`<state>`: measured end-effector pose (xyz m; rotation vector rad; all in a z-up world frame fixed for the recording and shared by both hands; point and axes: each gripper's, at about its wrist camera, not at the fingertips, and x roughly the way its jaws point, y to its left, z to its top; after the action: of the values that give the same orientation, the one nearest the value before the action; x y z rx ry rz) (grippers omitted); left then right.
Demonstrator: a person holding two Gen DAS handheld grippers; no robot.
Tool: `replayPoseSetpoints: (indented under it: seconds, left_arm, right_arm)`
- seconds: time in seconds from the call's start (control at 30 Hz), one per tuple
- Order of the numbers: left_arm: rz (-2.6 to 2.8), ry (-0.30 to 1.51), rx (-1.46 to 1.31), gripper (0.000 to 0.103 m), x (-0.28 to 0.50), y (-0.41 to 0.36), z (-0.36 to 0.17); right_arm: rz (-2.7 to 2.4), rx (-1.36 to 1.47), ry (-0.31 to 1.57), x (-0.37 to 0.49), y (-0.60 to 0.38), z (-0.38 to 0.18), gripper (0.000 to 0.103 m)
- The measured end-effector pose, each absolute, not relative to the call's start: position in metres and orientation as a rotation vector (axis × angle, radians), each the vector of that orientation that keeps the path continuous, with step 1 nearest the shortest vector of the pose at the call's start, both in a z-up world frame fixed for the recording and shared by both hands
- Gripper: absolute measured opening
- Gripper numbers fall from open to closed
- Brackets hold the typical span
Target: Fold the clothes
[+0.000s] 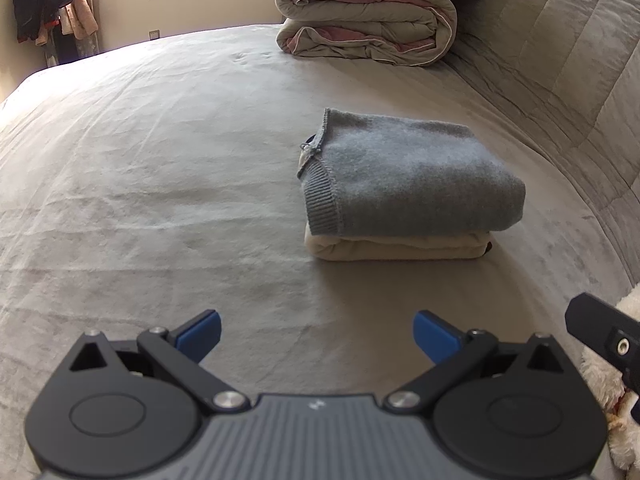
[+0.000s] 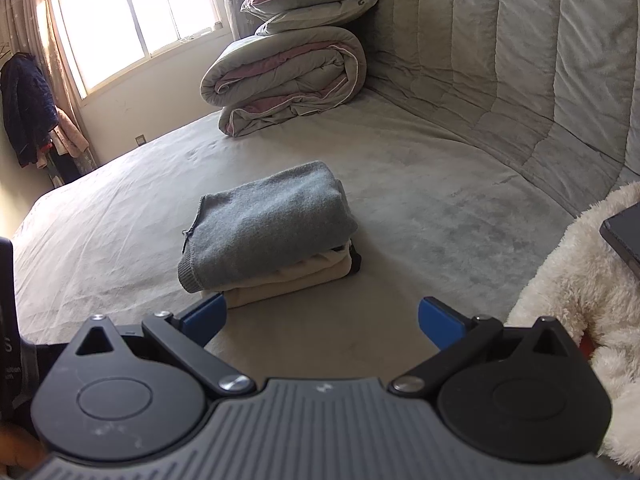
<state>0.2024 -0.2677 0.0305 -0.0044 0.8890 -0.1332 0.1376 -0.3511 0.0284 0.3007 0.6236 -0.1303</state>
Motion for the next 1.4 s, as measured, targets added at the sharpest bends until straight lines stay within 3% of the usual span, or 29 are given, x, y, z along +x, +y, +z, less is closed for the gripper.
replayPoseSetpoints:
  seconds: [1.4]
  left_arm:
    - [-0.120, 0.837, -0.002, 0.102, 0.119, -0.228, 0.070]
  right_arm:
    - [-0.073, 0.179, 0.584, 0.093, -0.313, 0.061, 0.103]
